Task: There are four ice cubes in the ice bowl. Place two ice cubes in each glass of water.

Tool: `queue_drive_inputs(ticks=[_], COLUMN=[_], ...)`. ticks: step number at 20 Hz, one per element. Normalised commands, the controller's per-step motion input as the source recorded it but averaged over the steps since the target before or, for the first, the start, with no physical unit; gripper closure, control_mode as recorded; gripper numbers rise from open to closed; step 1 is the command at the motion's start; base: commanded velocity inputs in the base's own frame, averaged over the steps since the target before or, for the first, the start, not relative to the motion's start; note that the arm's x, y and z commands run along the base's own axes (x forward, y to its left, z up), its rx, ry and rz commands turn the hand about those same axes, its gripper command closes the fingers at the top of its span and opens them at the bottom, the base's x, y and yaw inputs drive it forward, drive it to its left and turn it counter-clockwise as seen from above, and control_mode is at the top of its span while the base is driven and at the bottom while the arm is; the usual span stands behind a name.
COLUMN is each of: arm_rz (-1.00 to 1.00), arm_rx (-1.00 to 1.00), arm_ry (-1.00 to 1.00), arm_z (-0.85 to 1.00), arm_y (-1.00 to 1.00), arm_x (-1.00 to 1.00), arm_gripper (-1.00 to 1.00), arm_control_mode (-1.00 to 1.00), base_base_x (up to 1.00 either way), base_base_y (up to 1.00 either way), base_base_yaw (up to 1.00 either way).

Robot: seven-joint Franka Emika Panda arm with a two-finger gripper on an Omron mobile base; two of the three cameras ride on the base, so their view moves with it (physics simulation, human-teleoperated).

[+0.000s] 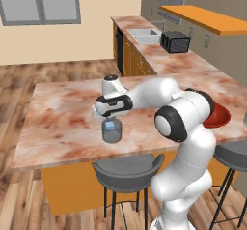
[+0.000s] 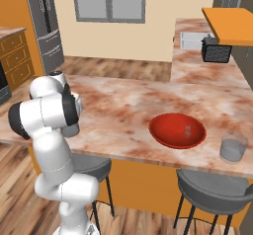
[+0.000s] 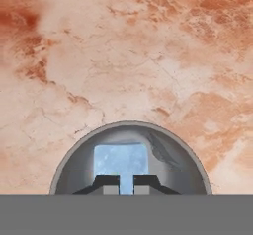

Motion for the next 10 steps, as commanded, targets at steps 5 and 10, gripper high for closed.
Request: queue_drive_inputs(ticks=[5,10], arm_rz=[0.00,0.02], arm_rx=[0.00,0.00], arm_ry=[0.03,0.03], arm_z=[0.33,0.43], arm_y=[-0.23,-0.82], arm_x=[-0.32,-0.65], arm_gripper=[1.00,-1.00], arm_control_mode=[-1.00,-1.00], base_base_x=[0.00,0.00], base_base_y=[0.00,0.00], base_base_yaw=[0.00,0.00])
